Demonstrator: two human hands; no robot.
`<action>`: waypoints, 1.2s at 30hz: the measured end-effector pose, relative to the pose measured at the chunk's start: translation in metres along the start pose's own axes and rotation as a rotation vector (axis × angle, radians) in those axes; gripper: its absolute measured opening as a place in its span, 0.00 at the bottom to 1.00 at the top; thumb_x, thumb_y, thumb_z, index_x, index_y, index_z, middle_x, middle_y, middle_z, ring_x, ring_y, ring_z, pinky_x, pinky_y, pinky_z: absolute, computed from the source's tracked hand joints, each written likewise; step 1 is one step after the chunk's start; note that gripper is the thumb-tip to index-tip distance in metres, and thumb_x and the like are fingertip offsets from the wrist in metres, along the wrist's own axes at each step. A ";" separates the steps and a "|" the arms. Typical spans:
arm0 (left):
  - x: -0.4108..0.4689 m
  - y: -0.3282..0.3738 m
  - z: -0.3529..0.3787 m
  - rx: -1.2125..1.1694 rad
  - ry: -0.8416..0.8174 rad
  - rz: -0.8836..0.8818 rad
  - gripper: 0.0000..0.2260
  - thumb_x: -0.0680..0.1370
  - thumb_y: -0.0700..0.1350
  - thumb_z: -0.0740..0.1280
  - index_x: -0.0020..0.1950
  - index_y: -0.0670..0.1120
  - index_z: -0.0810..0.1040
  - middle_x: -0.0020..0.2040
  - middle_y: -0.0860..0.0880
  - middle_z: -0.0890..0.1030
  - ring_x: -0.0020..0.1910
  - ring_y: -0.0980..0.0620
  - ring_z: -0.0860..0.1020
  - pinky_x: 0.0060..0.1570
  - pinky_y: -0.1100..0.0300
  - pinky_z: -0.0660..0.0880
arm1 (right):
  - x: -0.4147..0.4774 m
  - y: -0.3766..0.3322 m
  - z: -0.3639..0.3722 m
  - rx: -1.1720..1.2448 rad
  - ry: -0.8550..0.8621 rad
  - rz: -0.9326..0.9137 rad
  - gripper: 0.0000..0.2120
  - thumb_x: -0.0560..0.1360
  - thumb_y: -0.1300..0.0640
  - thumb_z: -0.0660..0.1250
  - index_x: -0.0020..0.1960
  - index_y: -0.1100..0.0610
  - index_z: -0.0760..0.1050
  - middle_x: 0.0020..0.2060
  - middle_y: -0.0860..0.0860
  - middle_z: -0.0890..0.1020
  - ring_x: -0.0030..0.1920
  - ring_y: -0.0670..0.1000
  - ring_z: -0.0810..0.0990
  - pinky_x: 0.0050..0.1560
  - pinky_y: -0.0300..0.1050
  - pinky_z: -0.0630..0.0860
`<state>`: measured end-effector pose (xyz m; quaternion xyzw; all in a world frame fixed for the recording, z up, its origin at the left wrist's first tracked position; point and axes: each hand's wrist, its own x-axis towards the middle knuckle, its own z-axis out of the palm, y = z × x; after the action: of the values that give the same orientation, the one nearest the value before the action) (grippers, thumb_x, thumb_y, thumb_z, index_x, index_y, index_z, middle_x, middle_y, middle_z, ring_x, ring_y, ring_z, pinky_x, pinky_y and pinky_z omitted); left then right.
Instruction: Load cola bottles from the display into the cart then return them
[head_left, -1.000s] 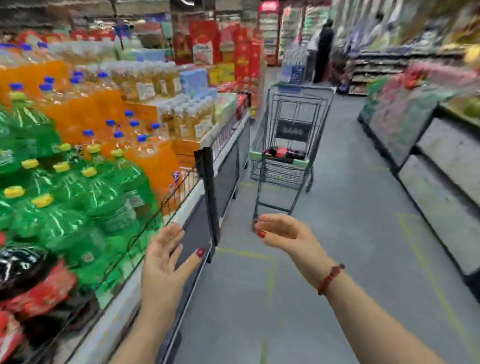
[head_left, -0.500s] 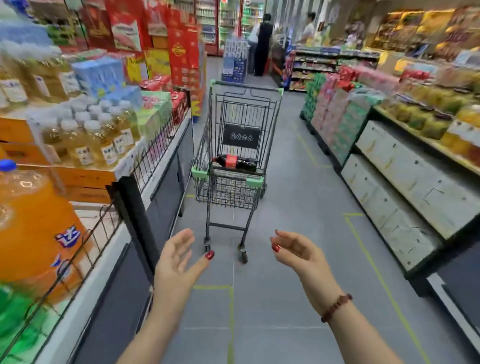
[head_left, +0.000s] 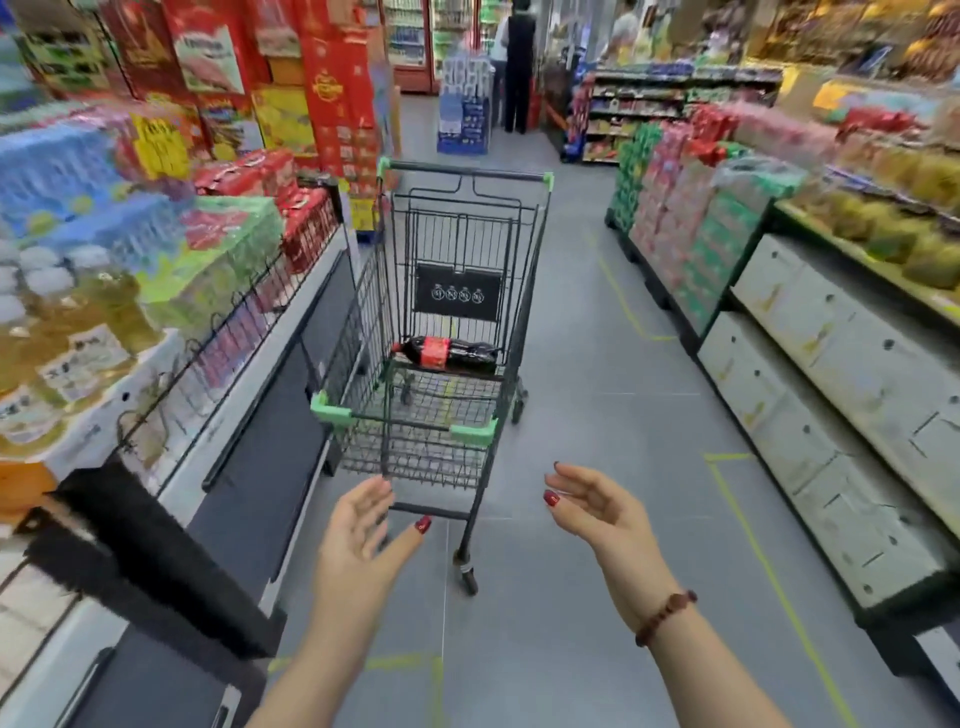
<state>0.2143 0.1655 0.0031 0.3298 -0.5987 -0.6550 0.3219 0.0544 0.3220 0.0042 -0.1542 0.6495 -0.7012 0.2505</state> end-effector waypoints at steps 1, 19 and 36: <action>0.014 0.003 0.018 0.002 -0.007 -0.006 0.23 0.73 0.30 0.70 0.64 0.45 0.72 0.63 0.49 0.77 0.60 0.61 0.75 0.71 0.50 0.67 | 0.018 -0.004 -0.009 -0.002 0.002 0.010 0.14 0.71 0.64 0.72 0.55 0.55 0.79 0.52 0.52 0.84 0.53 0.50 0.82 0.48 0.38 0.77; 0.266 -0.022 0.242 0.075 -0.005 -0.053 0.23 0.74 0.32 0.71 0.65 0.48 0.72 0.62 0.53 0.77 0.61 0.60 0.75 0.70 0.51 0.68 | 0.322 -0.032 -0.099 -0.023 -0.064 0.080 0.16 0.70 0.66 0.73 0.57 0.57 0.78 0.52 0.53 0.83 0.49 0.48 0.80 0.47 0.34 0.77; 0.447 -0.056 0.363 0.065 0.448 -0.177 0.22 0.75 0.34 0.70 0.65 0.49 0.71 0.63 0.50 0.76 0.63 0.51 0.75 0.64 0.54 0.71 | 0.606 -0.070 -0.132 -0.084 -0.483 0.161 0.16 0.71 0.67 0.71 0.55 0.55 0.77 0.53 0.53 0.82 0.48 0.46 0.80 0.47 0.34 0.77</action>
<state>-0.3408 0.0121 -0.0493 0.5280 -0.5020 -0.5717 0.3773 -0.5286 0.0999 -0.0071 -0.2752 0.6096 -0.5943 0.4466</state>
